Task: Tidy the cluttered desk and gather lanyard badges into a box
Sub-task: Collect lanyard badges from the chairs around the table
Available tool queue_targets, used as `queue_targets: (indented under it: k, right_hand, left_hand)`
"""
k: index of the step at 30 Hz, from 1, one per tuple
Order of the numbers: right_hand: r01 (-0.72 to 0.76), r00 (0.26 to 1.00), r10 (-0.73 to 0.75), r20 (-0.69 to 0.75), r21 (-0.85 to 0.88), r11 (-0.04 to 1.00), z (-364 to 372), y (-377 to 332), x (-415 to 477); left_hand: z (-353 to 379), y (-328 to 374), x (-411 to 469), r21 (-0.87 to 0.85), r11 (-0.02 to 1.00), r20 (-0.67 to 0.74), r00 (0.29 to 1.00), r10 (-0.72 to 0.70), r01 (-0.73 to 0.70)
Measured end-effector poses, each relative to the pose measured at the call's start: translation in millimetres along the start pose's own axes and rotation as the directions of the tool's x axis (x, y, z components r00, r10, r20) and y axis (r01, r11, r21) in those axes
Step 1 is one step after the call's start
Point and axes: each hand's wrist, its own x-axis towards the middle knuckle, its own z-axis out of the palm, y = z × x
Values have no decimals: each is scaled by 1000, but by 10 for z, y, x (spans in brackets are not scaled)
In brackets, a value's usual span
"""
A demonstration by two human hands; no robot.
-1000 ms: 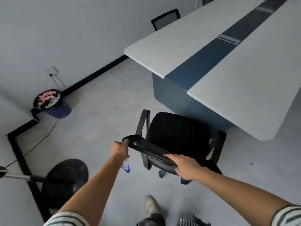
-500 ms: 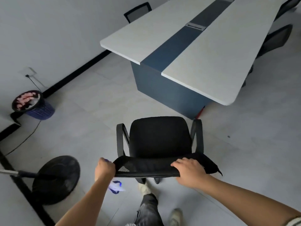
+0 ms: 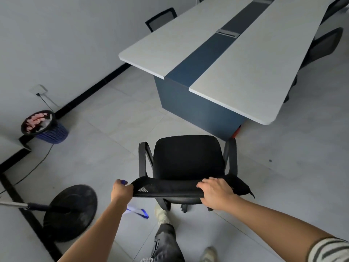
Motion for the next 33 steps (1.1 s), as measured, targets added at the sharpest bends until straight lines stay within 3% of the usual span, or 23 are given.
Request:
queue_targets:
  k: [8,17,28,33]
  right_hand:
    - [-90,992,96,-80,75,993,-454,1,1056]
    - [-205,963,227,-147,154,967,-920,140,2015]
    - [-280,942,314,-120,236,930,-1302,253,2971]
    - [-273,959,283,-23,201,941,-1450,351,3274]
  left_hand:
    - [-149,927,737,-127,984,72,988,133,-123]
    - [-247,1894,1687,-27,980,174,965,198,-196]
    - [-213,2720,2519,12,961,123,954,272,-276]
    - [-222,2974,2784,55,952,155,944,290,-301]
